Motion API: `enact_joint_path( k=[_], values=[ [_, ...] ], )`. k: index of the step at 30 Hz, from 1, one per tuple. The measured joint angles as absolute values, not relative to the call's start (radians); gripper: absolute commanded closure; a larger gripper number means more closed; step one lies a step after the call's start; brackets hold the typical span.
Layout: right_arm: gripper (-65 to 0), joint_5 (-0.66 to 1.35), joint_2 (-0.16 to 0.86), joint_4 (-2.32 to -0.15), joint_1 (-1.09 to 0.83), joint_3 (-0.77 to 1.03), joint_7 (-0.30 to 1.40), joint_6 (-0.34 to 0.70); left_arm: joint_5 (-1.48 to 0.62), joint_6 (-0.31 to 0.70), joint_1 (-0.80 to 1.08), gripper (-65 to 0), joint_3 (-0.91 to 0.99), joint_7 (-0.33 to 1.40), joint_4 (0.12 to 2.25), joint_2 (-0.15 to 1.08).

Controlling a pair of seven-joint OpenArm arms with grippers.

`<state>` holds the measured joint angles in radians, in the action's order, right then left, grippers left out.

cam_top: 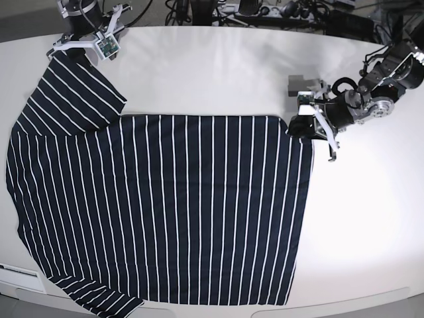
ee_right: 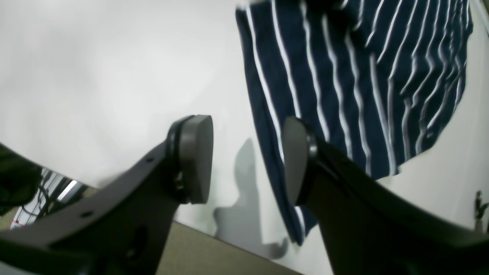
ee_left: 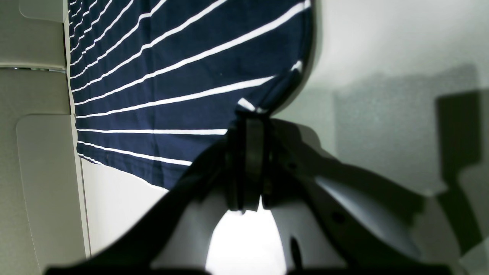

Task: Fold the T-shirt properly
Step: 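Move both grippers down to the shirt's shoulder edges and grasp them, then pull the grasped shoulder edges away from the hem with both grippers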

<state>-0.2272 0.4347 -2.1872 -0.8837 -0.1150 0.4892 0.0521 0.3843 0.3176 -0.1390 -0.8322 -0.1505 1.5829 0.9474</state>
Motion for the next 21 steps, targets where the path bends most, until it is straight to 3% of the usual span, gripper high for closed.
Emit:
enact_joint_path(
  k=[11,13,16,21],
  values=[
    [-30.7,-0.280,0.435,-1.982,-0.759,-0.113,0.436,0.002,0.382,0.318,-0.139,0.0,-0.832,-0.147,1.583,0.945],
    [-21.4,-0.278,0.435,-1.969,-0.750,-0.109,0.425,0.029,0.382,0.318,-0.139,0.0,-0.832,-0.147,1.583,0.945],
    [0.0,-0.275,0.435,-1.956,-0.744,-0.110,0.434,0.035,0.382,0.318,-0.139,0.0,-0.832,-0.146,1.583,0.945],
    [0.0,-0.370,0.435,-1.945,-0.743,-0.114,0.484,-0.103,0.382,0.317,-0.139,0.0,-0.832,-0.145,1.583,0.946]
  ],
)
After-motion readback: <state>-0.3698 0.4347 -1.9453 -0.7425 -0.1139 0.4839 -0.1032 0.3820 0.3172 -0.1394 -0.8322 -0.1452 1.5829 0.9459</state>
